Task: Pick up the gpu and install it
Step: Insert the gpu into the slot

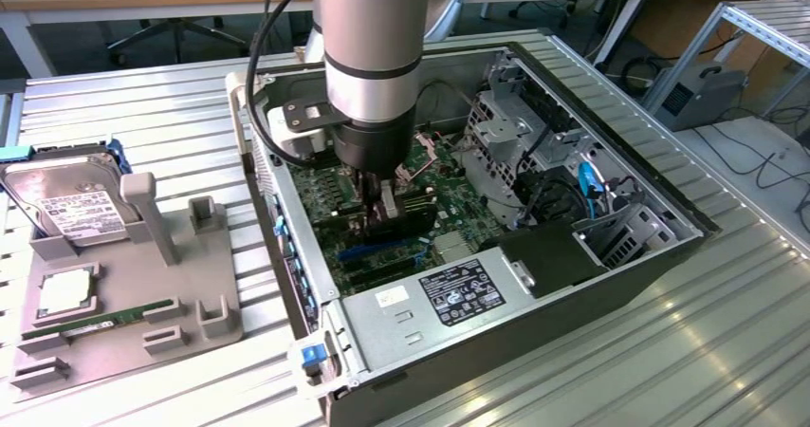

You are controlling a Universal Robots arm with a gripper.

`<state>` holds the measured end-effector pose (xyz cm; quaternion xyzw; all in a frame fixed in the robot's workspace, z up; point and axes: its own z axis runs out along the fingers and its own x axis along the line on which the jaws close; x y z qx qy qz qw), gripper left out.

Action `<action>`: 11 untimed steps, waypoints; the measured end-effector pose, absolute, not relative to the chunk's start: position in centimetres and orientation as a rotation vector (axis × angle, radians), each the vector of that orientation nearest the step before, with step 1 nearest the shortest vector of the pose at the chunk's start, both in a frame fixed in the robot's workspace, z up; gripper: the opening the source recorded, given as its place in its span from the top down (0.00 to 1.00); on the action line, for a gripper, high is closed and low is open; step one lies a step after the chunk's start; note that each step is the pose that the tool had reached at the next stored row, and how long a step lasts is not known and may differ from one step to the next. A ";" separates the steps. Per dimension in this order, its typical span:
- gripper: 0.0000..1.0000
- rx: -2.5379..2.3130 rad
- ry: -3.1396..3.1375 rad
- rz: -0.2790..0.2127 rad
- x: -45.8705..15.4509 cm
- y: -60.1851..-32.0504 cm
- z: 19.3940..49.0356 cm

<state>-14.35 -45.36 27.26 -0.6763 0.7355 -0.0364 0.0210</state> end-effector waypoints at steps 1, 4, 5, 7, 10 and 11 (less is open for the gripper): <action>0.73 -2.095 2.279 -0.109 -14.3 -45.4 27.3; 0.73 -2.090 2.274 -0.097 -14.3 -45.4 27.2; 0.73 -2.089 2.274 -0.096 -14.3 -45.4 27.2; 0.73 -2.089 2.274 -0.095 -14.3 -45.5 27.2; 0.73 -2.089 2.274 -0.095 -14.4 -45.5 27.2; 0.73 -2.089 2.274 -0.095 -14.4 -45.5 27.2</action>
